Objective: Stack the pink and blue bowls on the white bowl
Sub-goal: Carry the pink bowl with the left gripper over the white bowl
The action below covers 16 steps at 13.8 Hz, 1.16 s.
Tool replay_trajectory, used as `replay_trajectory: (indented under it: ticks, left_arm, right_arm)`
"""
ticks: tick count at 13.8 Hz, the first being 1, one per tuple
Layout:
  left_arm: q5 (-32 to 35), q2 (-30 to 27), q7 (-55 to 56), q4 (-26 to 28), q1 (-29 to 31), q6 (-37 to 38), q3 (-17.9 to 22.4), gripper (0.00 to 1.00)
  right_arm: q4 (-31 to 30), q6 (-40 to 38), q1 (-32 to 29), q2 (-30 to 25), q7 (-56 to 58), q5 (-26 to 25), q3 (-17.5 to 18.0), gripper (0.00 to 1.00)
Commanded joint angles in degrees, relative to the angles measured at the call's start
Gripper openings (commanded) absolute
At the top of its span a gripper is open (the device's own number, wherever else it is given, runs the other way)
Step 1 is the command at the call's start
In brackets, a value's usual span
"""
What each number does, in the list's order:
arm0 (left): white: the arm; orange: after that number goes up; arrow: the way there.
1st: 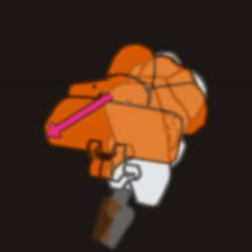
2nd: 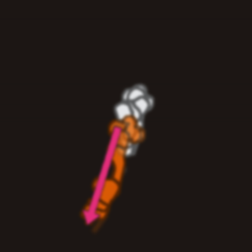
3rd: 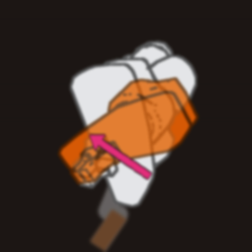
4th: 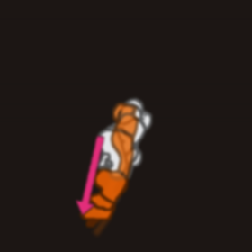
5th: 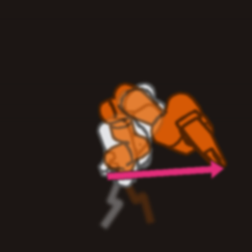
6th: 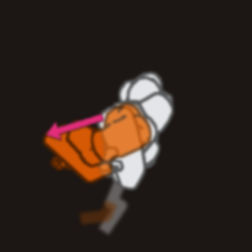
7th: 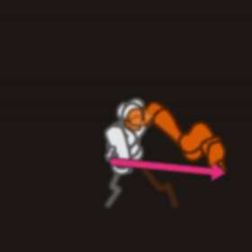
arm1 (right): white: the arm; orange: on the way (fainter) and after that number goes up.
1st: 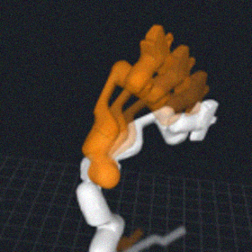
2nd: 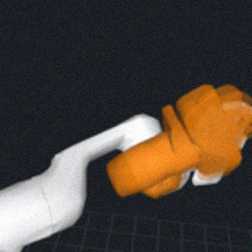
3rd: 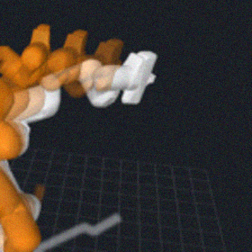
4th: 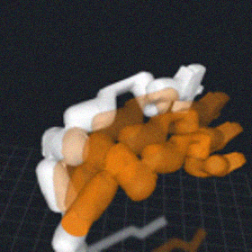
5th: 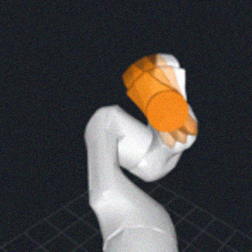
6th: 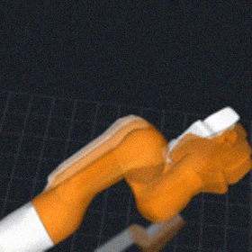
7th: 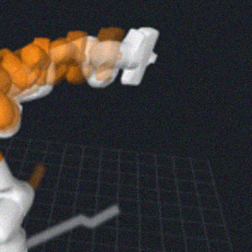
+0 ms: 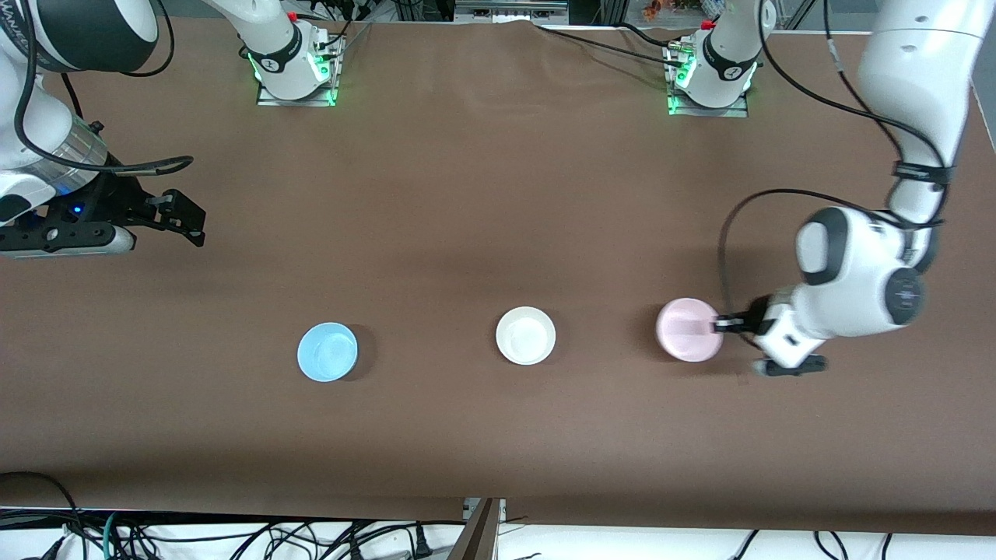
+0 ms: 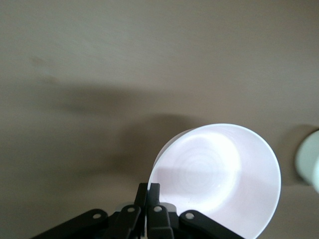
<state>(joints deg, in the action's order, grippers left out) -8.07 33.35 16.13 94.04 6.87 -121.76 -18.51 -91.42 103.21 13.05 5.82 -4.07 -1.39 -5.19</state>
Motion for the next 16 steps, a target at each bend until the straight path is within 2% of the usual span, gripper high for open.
replay_trajectory:
  ticks: [1,4,7,12,16]
  left_arm:
    - [2.17,1.09,11.18,-5.0,-6.66,0.91,-0.21,0.0]
    - [2.18,3.28,17.07,-8.51,-15.01,-0.92,-0.12,0.0]
    - [3.32,7.68,21.23,-12.38,-20.12,-5.93,0.14,0.0]
    - [5.17,10.59,20.79,-13.36,-21.89,-11.2,0.67,0.0]
    - [7.62,12.08,21.05,-13.36,-22.68,-12.36,0.67,0.0]
  right_arm:
    - [0.45,0.33,-0.13,0.33,0.3,-0.28,0.18,1.0]
    - [0.45,0.41,-0.13,0.33,0.3,-0.11,0.18,1.0]
    - [0.1,-0.03,-0.31,0.5,0.3,-0.11,0.18,1.0]
    - [0.27,0.24,-0.48,0.86,0.3,-0.11,0.18,1.0]
    - [0.36,0.33,-0.48,0.86,0.3,-0.11,0.09,1.0]
